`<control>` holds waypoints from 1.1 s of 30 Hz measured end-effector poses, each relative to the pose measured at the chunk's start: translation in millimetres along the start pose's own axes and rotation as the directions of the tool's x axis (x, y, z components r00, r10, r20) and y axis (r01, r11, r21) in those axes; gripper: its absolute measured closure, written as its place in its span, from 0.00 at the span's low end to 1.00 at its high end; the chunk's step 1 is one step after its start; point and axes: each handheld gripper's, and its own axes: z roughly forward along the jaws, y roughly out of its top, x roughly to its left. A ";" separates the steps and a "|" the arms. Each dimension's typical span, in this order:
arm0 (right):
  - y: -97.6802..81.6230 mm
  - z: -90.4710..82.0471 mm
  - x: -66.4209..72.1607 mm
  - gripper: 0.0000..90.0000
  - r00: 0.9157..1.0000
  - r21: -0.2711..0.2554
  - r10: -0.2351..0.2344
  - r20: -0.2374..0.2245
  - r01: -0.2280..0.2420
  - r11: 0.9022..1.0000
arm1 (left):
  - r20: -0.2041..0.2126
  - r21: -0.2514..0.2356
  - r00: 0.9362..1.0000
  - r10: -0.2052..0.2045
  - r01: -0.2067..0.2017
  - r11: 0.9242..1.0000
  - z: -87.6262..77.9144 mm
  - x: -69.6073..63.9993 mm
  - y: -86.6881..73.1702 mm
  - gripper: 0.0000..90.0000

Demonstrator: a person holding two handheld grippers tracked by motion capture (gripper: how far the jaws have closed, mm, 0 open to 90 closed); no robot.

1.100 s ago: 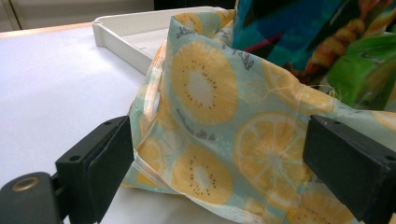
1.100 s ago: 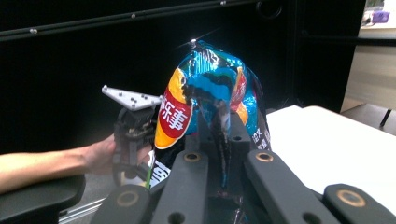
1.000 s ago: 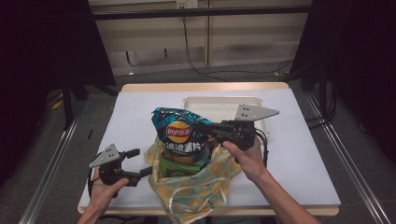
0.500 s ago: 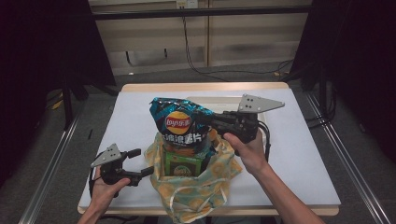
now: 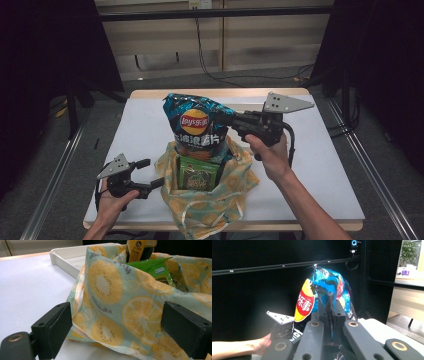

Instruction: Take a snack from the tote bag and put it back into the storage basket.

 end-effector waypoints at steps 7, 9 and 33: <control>18.1 -1.6 -3.6 0.99 1.000 -0.023 -0.017 0.007 0.017 1.000 | -0.009 -0.006 1.000 0.007 -0.007 1.000 -2.9 -0.4 -0.9 0.10; 23.8 -2.4 -4.4 0.99 1.000 -0.025 -0.024 0.011 0.024 0.999 | -0.016 -0.005 1.000 0.007 -0.008 1.000 -5.3 0.0 -0.8 0.10; 38.3 -6.8 -58.8 0.99 0.993 -0.029 -0.003 0.117 0.006 1.000 | -0.004 -0.022 1.000 -0.002 0.002 1.000 -10.0 -2.8 1.0 0.06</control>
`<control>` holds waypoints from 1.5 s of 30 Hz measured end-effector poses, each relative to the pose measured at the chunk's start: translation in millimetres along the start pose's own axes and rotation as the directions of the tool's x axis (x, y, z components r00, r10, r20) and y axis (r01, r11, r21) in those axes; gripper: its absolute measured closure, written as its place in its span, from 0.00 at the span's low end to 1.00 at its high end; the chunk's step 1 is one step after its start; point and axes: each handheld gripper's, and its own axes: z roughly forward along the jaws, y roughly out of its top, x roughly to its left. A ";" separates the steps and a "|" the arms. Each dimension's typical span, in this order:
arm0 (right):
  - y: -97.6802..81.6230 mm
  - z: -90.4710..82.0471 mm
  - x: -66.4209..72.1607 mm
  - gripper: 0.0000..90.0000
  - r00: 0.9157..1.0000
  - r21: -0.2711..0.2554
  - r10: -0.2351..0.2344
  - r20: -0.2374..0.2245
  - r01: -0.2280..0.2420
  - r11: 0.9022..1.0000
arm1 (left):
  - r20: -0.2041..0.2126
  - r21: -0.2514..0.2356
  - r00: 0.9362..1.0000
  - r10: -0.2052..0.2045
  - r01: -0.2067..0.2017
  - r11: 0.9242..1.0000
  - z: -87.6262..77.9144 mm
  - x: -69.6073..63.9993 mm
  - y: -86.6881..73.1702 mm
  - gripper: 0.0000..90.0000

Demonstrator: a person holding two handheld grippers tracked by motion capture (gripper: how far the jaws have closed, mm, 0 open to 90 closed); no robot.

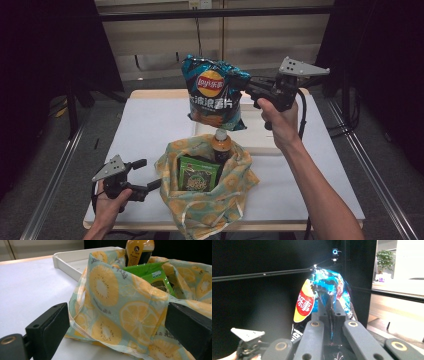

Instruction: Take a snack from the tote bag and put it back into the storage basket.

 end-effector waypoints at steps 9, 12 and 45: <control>-16.8 10.4 -28.4 0.99 0.998 0.037 0.028 0.050 -0.030 0.999 | -0.003 0.003 1.000 -0.010 0.010 1.000 0.6 2.4 -0.7 0.06; -20.2 13.9 -36.7 0.99 0.998 0.046 0.031 0.055 -0.033 0.998 | -0.004 0.009 1.000 -0.008 0.008 1.000 1.1 3.2 -1.0 0.06; -104.5 66.8 -127.9 0.99 0.976 0.182 0.089 0.197 -0.125 0.975 | -0.003 0.004 1.000 -0.009 0.009 1.000 1.3 10.4 -2.2 0.07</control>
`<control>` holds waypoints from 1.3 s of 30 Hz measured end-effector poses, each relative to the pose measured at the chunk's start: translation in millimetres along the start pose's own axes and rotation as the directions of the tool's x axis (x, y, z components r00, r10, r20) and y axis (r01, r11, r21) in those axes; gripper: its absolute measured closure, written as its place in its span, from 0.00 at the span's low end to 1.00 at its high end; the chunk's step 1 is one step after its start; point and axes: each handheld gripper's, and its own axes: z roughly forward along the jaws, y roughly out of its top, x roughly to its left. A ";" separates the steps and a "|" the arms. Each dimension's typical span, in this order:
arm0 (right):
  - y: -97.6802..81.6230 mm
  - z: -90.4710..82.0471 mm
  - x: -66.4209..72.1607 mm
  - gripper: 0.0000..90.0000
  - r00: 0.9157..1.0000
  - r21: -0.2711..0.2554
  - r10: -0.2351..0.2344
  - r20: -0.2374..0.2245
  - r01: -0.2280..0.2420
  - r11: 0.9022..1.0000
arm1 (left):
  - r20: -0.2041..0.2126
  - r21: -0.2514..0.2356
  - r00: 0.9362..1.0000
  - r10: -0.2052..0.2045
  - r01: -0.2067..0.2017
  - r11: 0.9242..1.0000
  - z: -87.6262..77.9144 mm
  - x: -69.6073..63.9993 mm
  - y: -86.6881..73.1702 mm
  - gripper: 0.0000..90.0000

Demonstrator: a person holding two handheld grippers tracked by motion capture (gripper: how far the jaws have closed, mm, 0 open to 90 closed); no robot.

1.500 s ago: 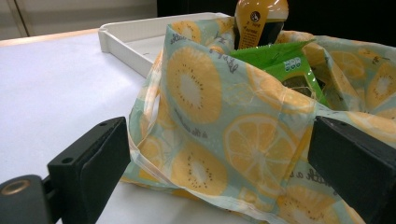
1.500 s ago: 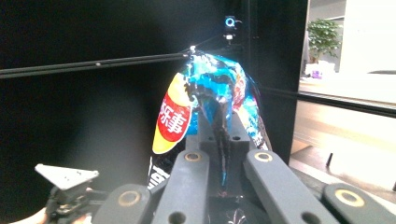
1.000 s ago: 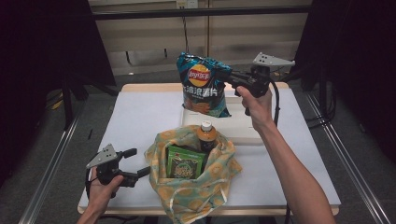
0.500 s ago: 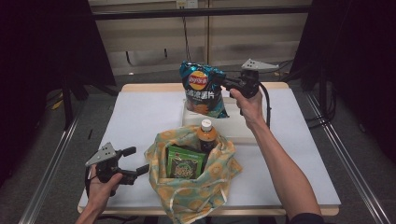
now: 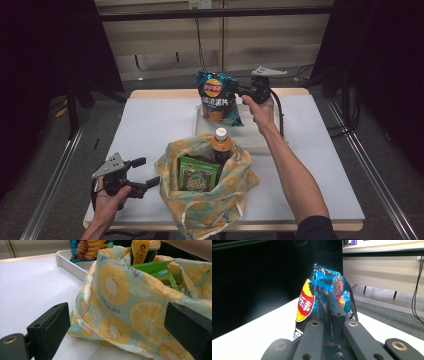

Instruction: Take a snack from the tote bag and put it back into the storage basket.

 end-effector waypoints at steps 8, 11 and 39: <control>-3.1 13.1 -8.7 0.98 1.000 0.008 0.013 0.017 -0.013 1.000 | -0.017 0.007 1.000 0.007 -0.007 1.000 -2.7 -2.3 -0.5 0.07; -4.2 13.8 -13.9 0.98 0.999 0.007 0.020 0.025 -0.020 1.000 | -0.012 0.001 1.000 0.010 -0.010 1.000 -3.2 -3.2 -0.2 0.07; -13.6 4.0 -28.3 0.24 0.987 0.072 0.017 0.161 -0.029 0.997 | 0.006 -0.025 1.000 -0.006 0.007 1.000 -4.8 -1.6 0.0 0.07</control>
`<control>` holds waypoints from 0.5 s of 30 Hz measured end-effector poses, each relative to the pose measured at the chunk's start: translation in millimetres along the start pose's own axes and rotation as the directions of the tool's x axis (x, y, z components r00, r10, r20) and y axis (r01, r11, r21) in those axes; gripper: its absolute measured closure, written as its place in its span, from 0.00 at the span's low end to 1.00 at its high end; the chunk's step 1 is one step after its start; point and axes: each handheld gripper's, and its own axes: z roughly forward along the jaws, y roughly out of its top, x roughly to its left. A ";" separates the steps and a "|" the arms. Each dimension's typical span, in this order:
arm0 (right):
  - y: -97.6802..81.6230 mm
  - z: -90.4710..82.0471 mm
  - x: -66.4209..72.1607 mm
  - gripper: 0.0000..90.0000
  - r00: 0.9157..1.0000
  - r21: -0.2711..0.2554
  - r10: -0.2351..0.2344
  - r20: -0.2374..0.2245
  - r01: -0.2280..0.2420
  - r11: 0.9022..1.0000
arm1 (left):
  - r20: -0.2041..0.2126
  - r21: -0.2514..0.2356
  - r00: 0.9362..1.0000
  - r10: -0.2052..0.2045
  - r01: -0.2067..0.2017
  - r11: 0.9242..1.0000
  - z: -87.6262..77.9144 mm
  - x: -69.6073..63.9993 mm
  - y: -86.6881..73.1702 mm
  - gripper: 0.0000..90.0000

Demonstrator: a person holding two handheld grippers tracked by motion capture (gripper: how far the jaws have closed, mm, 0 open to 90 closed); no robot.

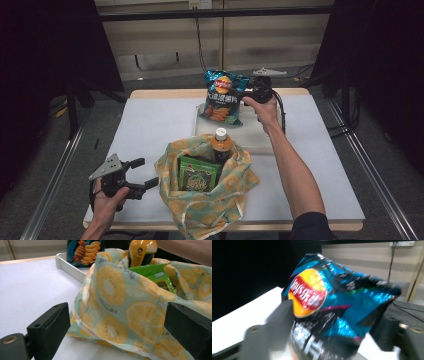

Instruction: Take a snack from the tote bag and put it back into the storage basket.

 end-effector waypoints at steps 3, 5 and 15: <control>-1.8 -9.7 -0.5 0.20 1.000 -0.009 0.002 0.012 -0.002 1.000 | -0.002 0.003 1.000 0.006 -0.006 1.000 0.5 -0.9 0.4 0.07; -2.4 -15.9 -0.9 0.18 1.000 -0.005 -0.003 0.014 0.003 1.000 | -0.010 0.018 1.000 0.018 -0.018 1.000 1.7 -2.9 0.7 0.07; -15.0 -44.9 17.6 0.70 0.995 0.001 -0.041 -0.090 0.041 0.999 | -0.012 0.019 0.999 0.035 -0.034 0.999 2.2 -3.4 1.3 0.07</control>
